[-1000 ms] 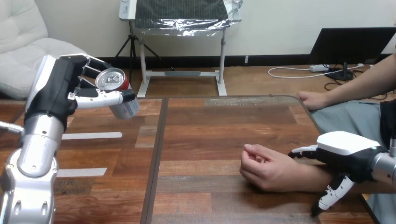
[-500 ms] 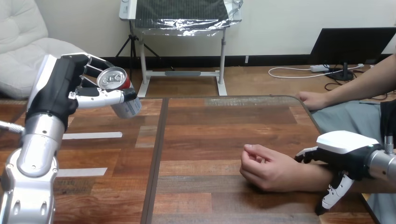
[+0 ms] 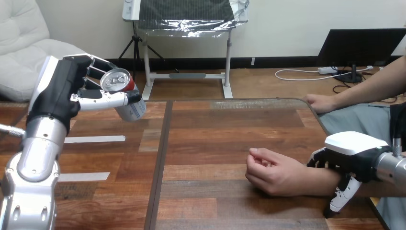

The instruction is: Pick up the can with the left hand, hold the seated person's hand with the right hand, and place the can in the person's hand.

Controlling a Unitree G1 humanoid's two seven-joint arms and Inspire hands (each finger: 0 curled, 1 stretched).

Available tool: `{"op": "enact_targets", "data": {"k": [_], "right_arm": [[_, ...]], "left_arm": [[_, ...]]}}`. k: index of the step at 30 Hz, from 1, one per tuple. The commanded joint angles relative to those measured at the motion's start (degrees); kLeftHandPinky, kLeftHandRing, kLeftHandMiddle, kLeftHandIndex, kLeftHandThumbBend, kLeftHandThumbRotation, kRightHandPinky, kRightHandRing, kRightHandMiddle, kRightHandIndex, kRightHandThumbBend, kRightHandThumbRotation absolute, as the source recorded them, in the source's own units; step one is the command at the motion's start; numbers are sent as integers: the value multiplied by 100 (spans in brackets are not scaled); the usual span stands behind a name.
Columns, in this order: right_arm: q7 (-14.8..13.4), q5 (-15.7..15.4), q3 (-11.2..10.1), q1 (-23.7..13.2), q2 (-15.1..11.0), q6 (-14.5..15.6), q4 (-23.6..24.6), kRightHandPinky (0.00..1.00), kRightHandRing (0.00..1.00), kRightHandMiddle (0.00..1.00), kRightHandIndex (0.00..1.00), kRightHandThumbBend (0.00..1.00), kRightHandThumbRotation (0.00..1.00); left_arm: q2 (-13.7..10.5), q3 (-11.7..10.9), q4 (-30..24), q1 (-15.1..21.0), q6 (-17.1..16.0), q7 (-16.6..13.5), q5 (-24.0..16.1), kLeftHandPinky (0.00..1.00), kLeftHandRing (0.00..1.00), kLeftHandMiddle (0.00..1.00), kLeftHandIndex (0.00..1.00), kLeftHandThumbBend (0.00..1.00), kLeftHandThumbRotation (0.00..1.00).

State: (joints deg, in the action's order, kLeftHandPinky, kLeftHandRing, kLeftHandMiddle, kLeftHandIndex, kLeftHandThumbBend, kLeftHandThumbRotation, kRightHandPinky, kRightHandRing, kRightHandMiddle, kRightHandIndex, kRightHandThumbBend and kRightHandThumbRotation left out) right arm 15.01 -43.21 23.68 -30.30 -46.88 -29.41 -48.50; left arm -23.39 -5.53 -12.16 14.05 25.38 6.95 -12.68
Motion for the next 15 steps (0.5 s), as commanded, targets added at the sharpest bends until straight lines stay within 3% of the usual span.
{"op": "enact_targets", "data": {"k": [1, 11, 15], "right_arm": [[35, -291, 400, 290, 225, 194, -261, 28, 43, 53, 66, 100, 24], [-284, -305, 517, 283, 297, 55, -330, 15, 24, 35, 56, 98, 29], [-433, -233, 507, 293, 352, 8, -372, 11, 18, 29, 50, 89, 34]], "left_arm": [[-35, -109, -277, 476, -137, -100, 4, 33, 41, 45, 48, 57, 0], [-25, -104, -267, 456, -152, -101, 13, 33, 40, 45, 48, 58, 0], [-24, -96, -255, 445, -168, -100, 16, 32, 40, 45, 48, 58, 0]]}}
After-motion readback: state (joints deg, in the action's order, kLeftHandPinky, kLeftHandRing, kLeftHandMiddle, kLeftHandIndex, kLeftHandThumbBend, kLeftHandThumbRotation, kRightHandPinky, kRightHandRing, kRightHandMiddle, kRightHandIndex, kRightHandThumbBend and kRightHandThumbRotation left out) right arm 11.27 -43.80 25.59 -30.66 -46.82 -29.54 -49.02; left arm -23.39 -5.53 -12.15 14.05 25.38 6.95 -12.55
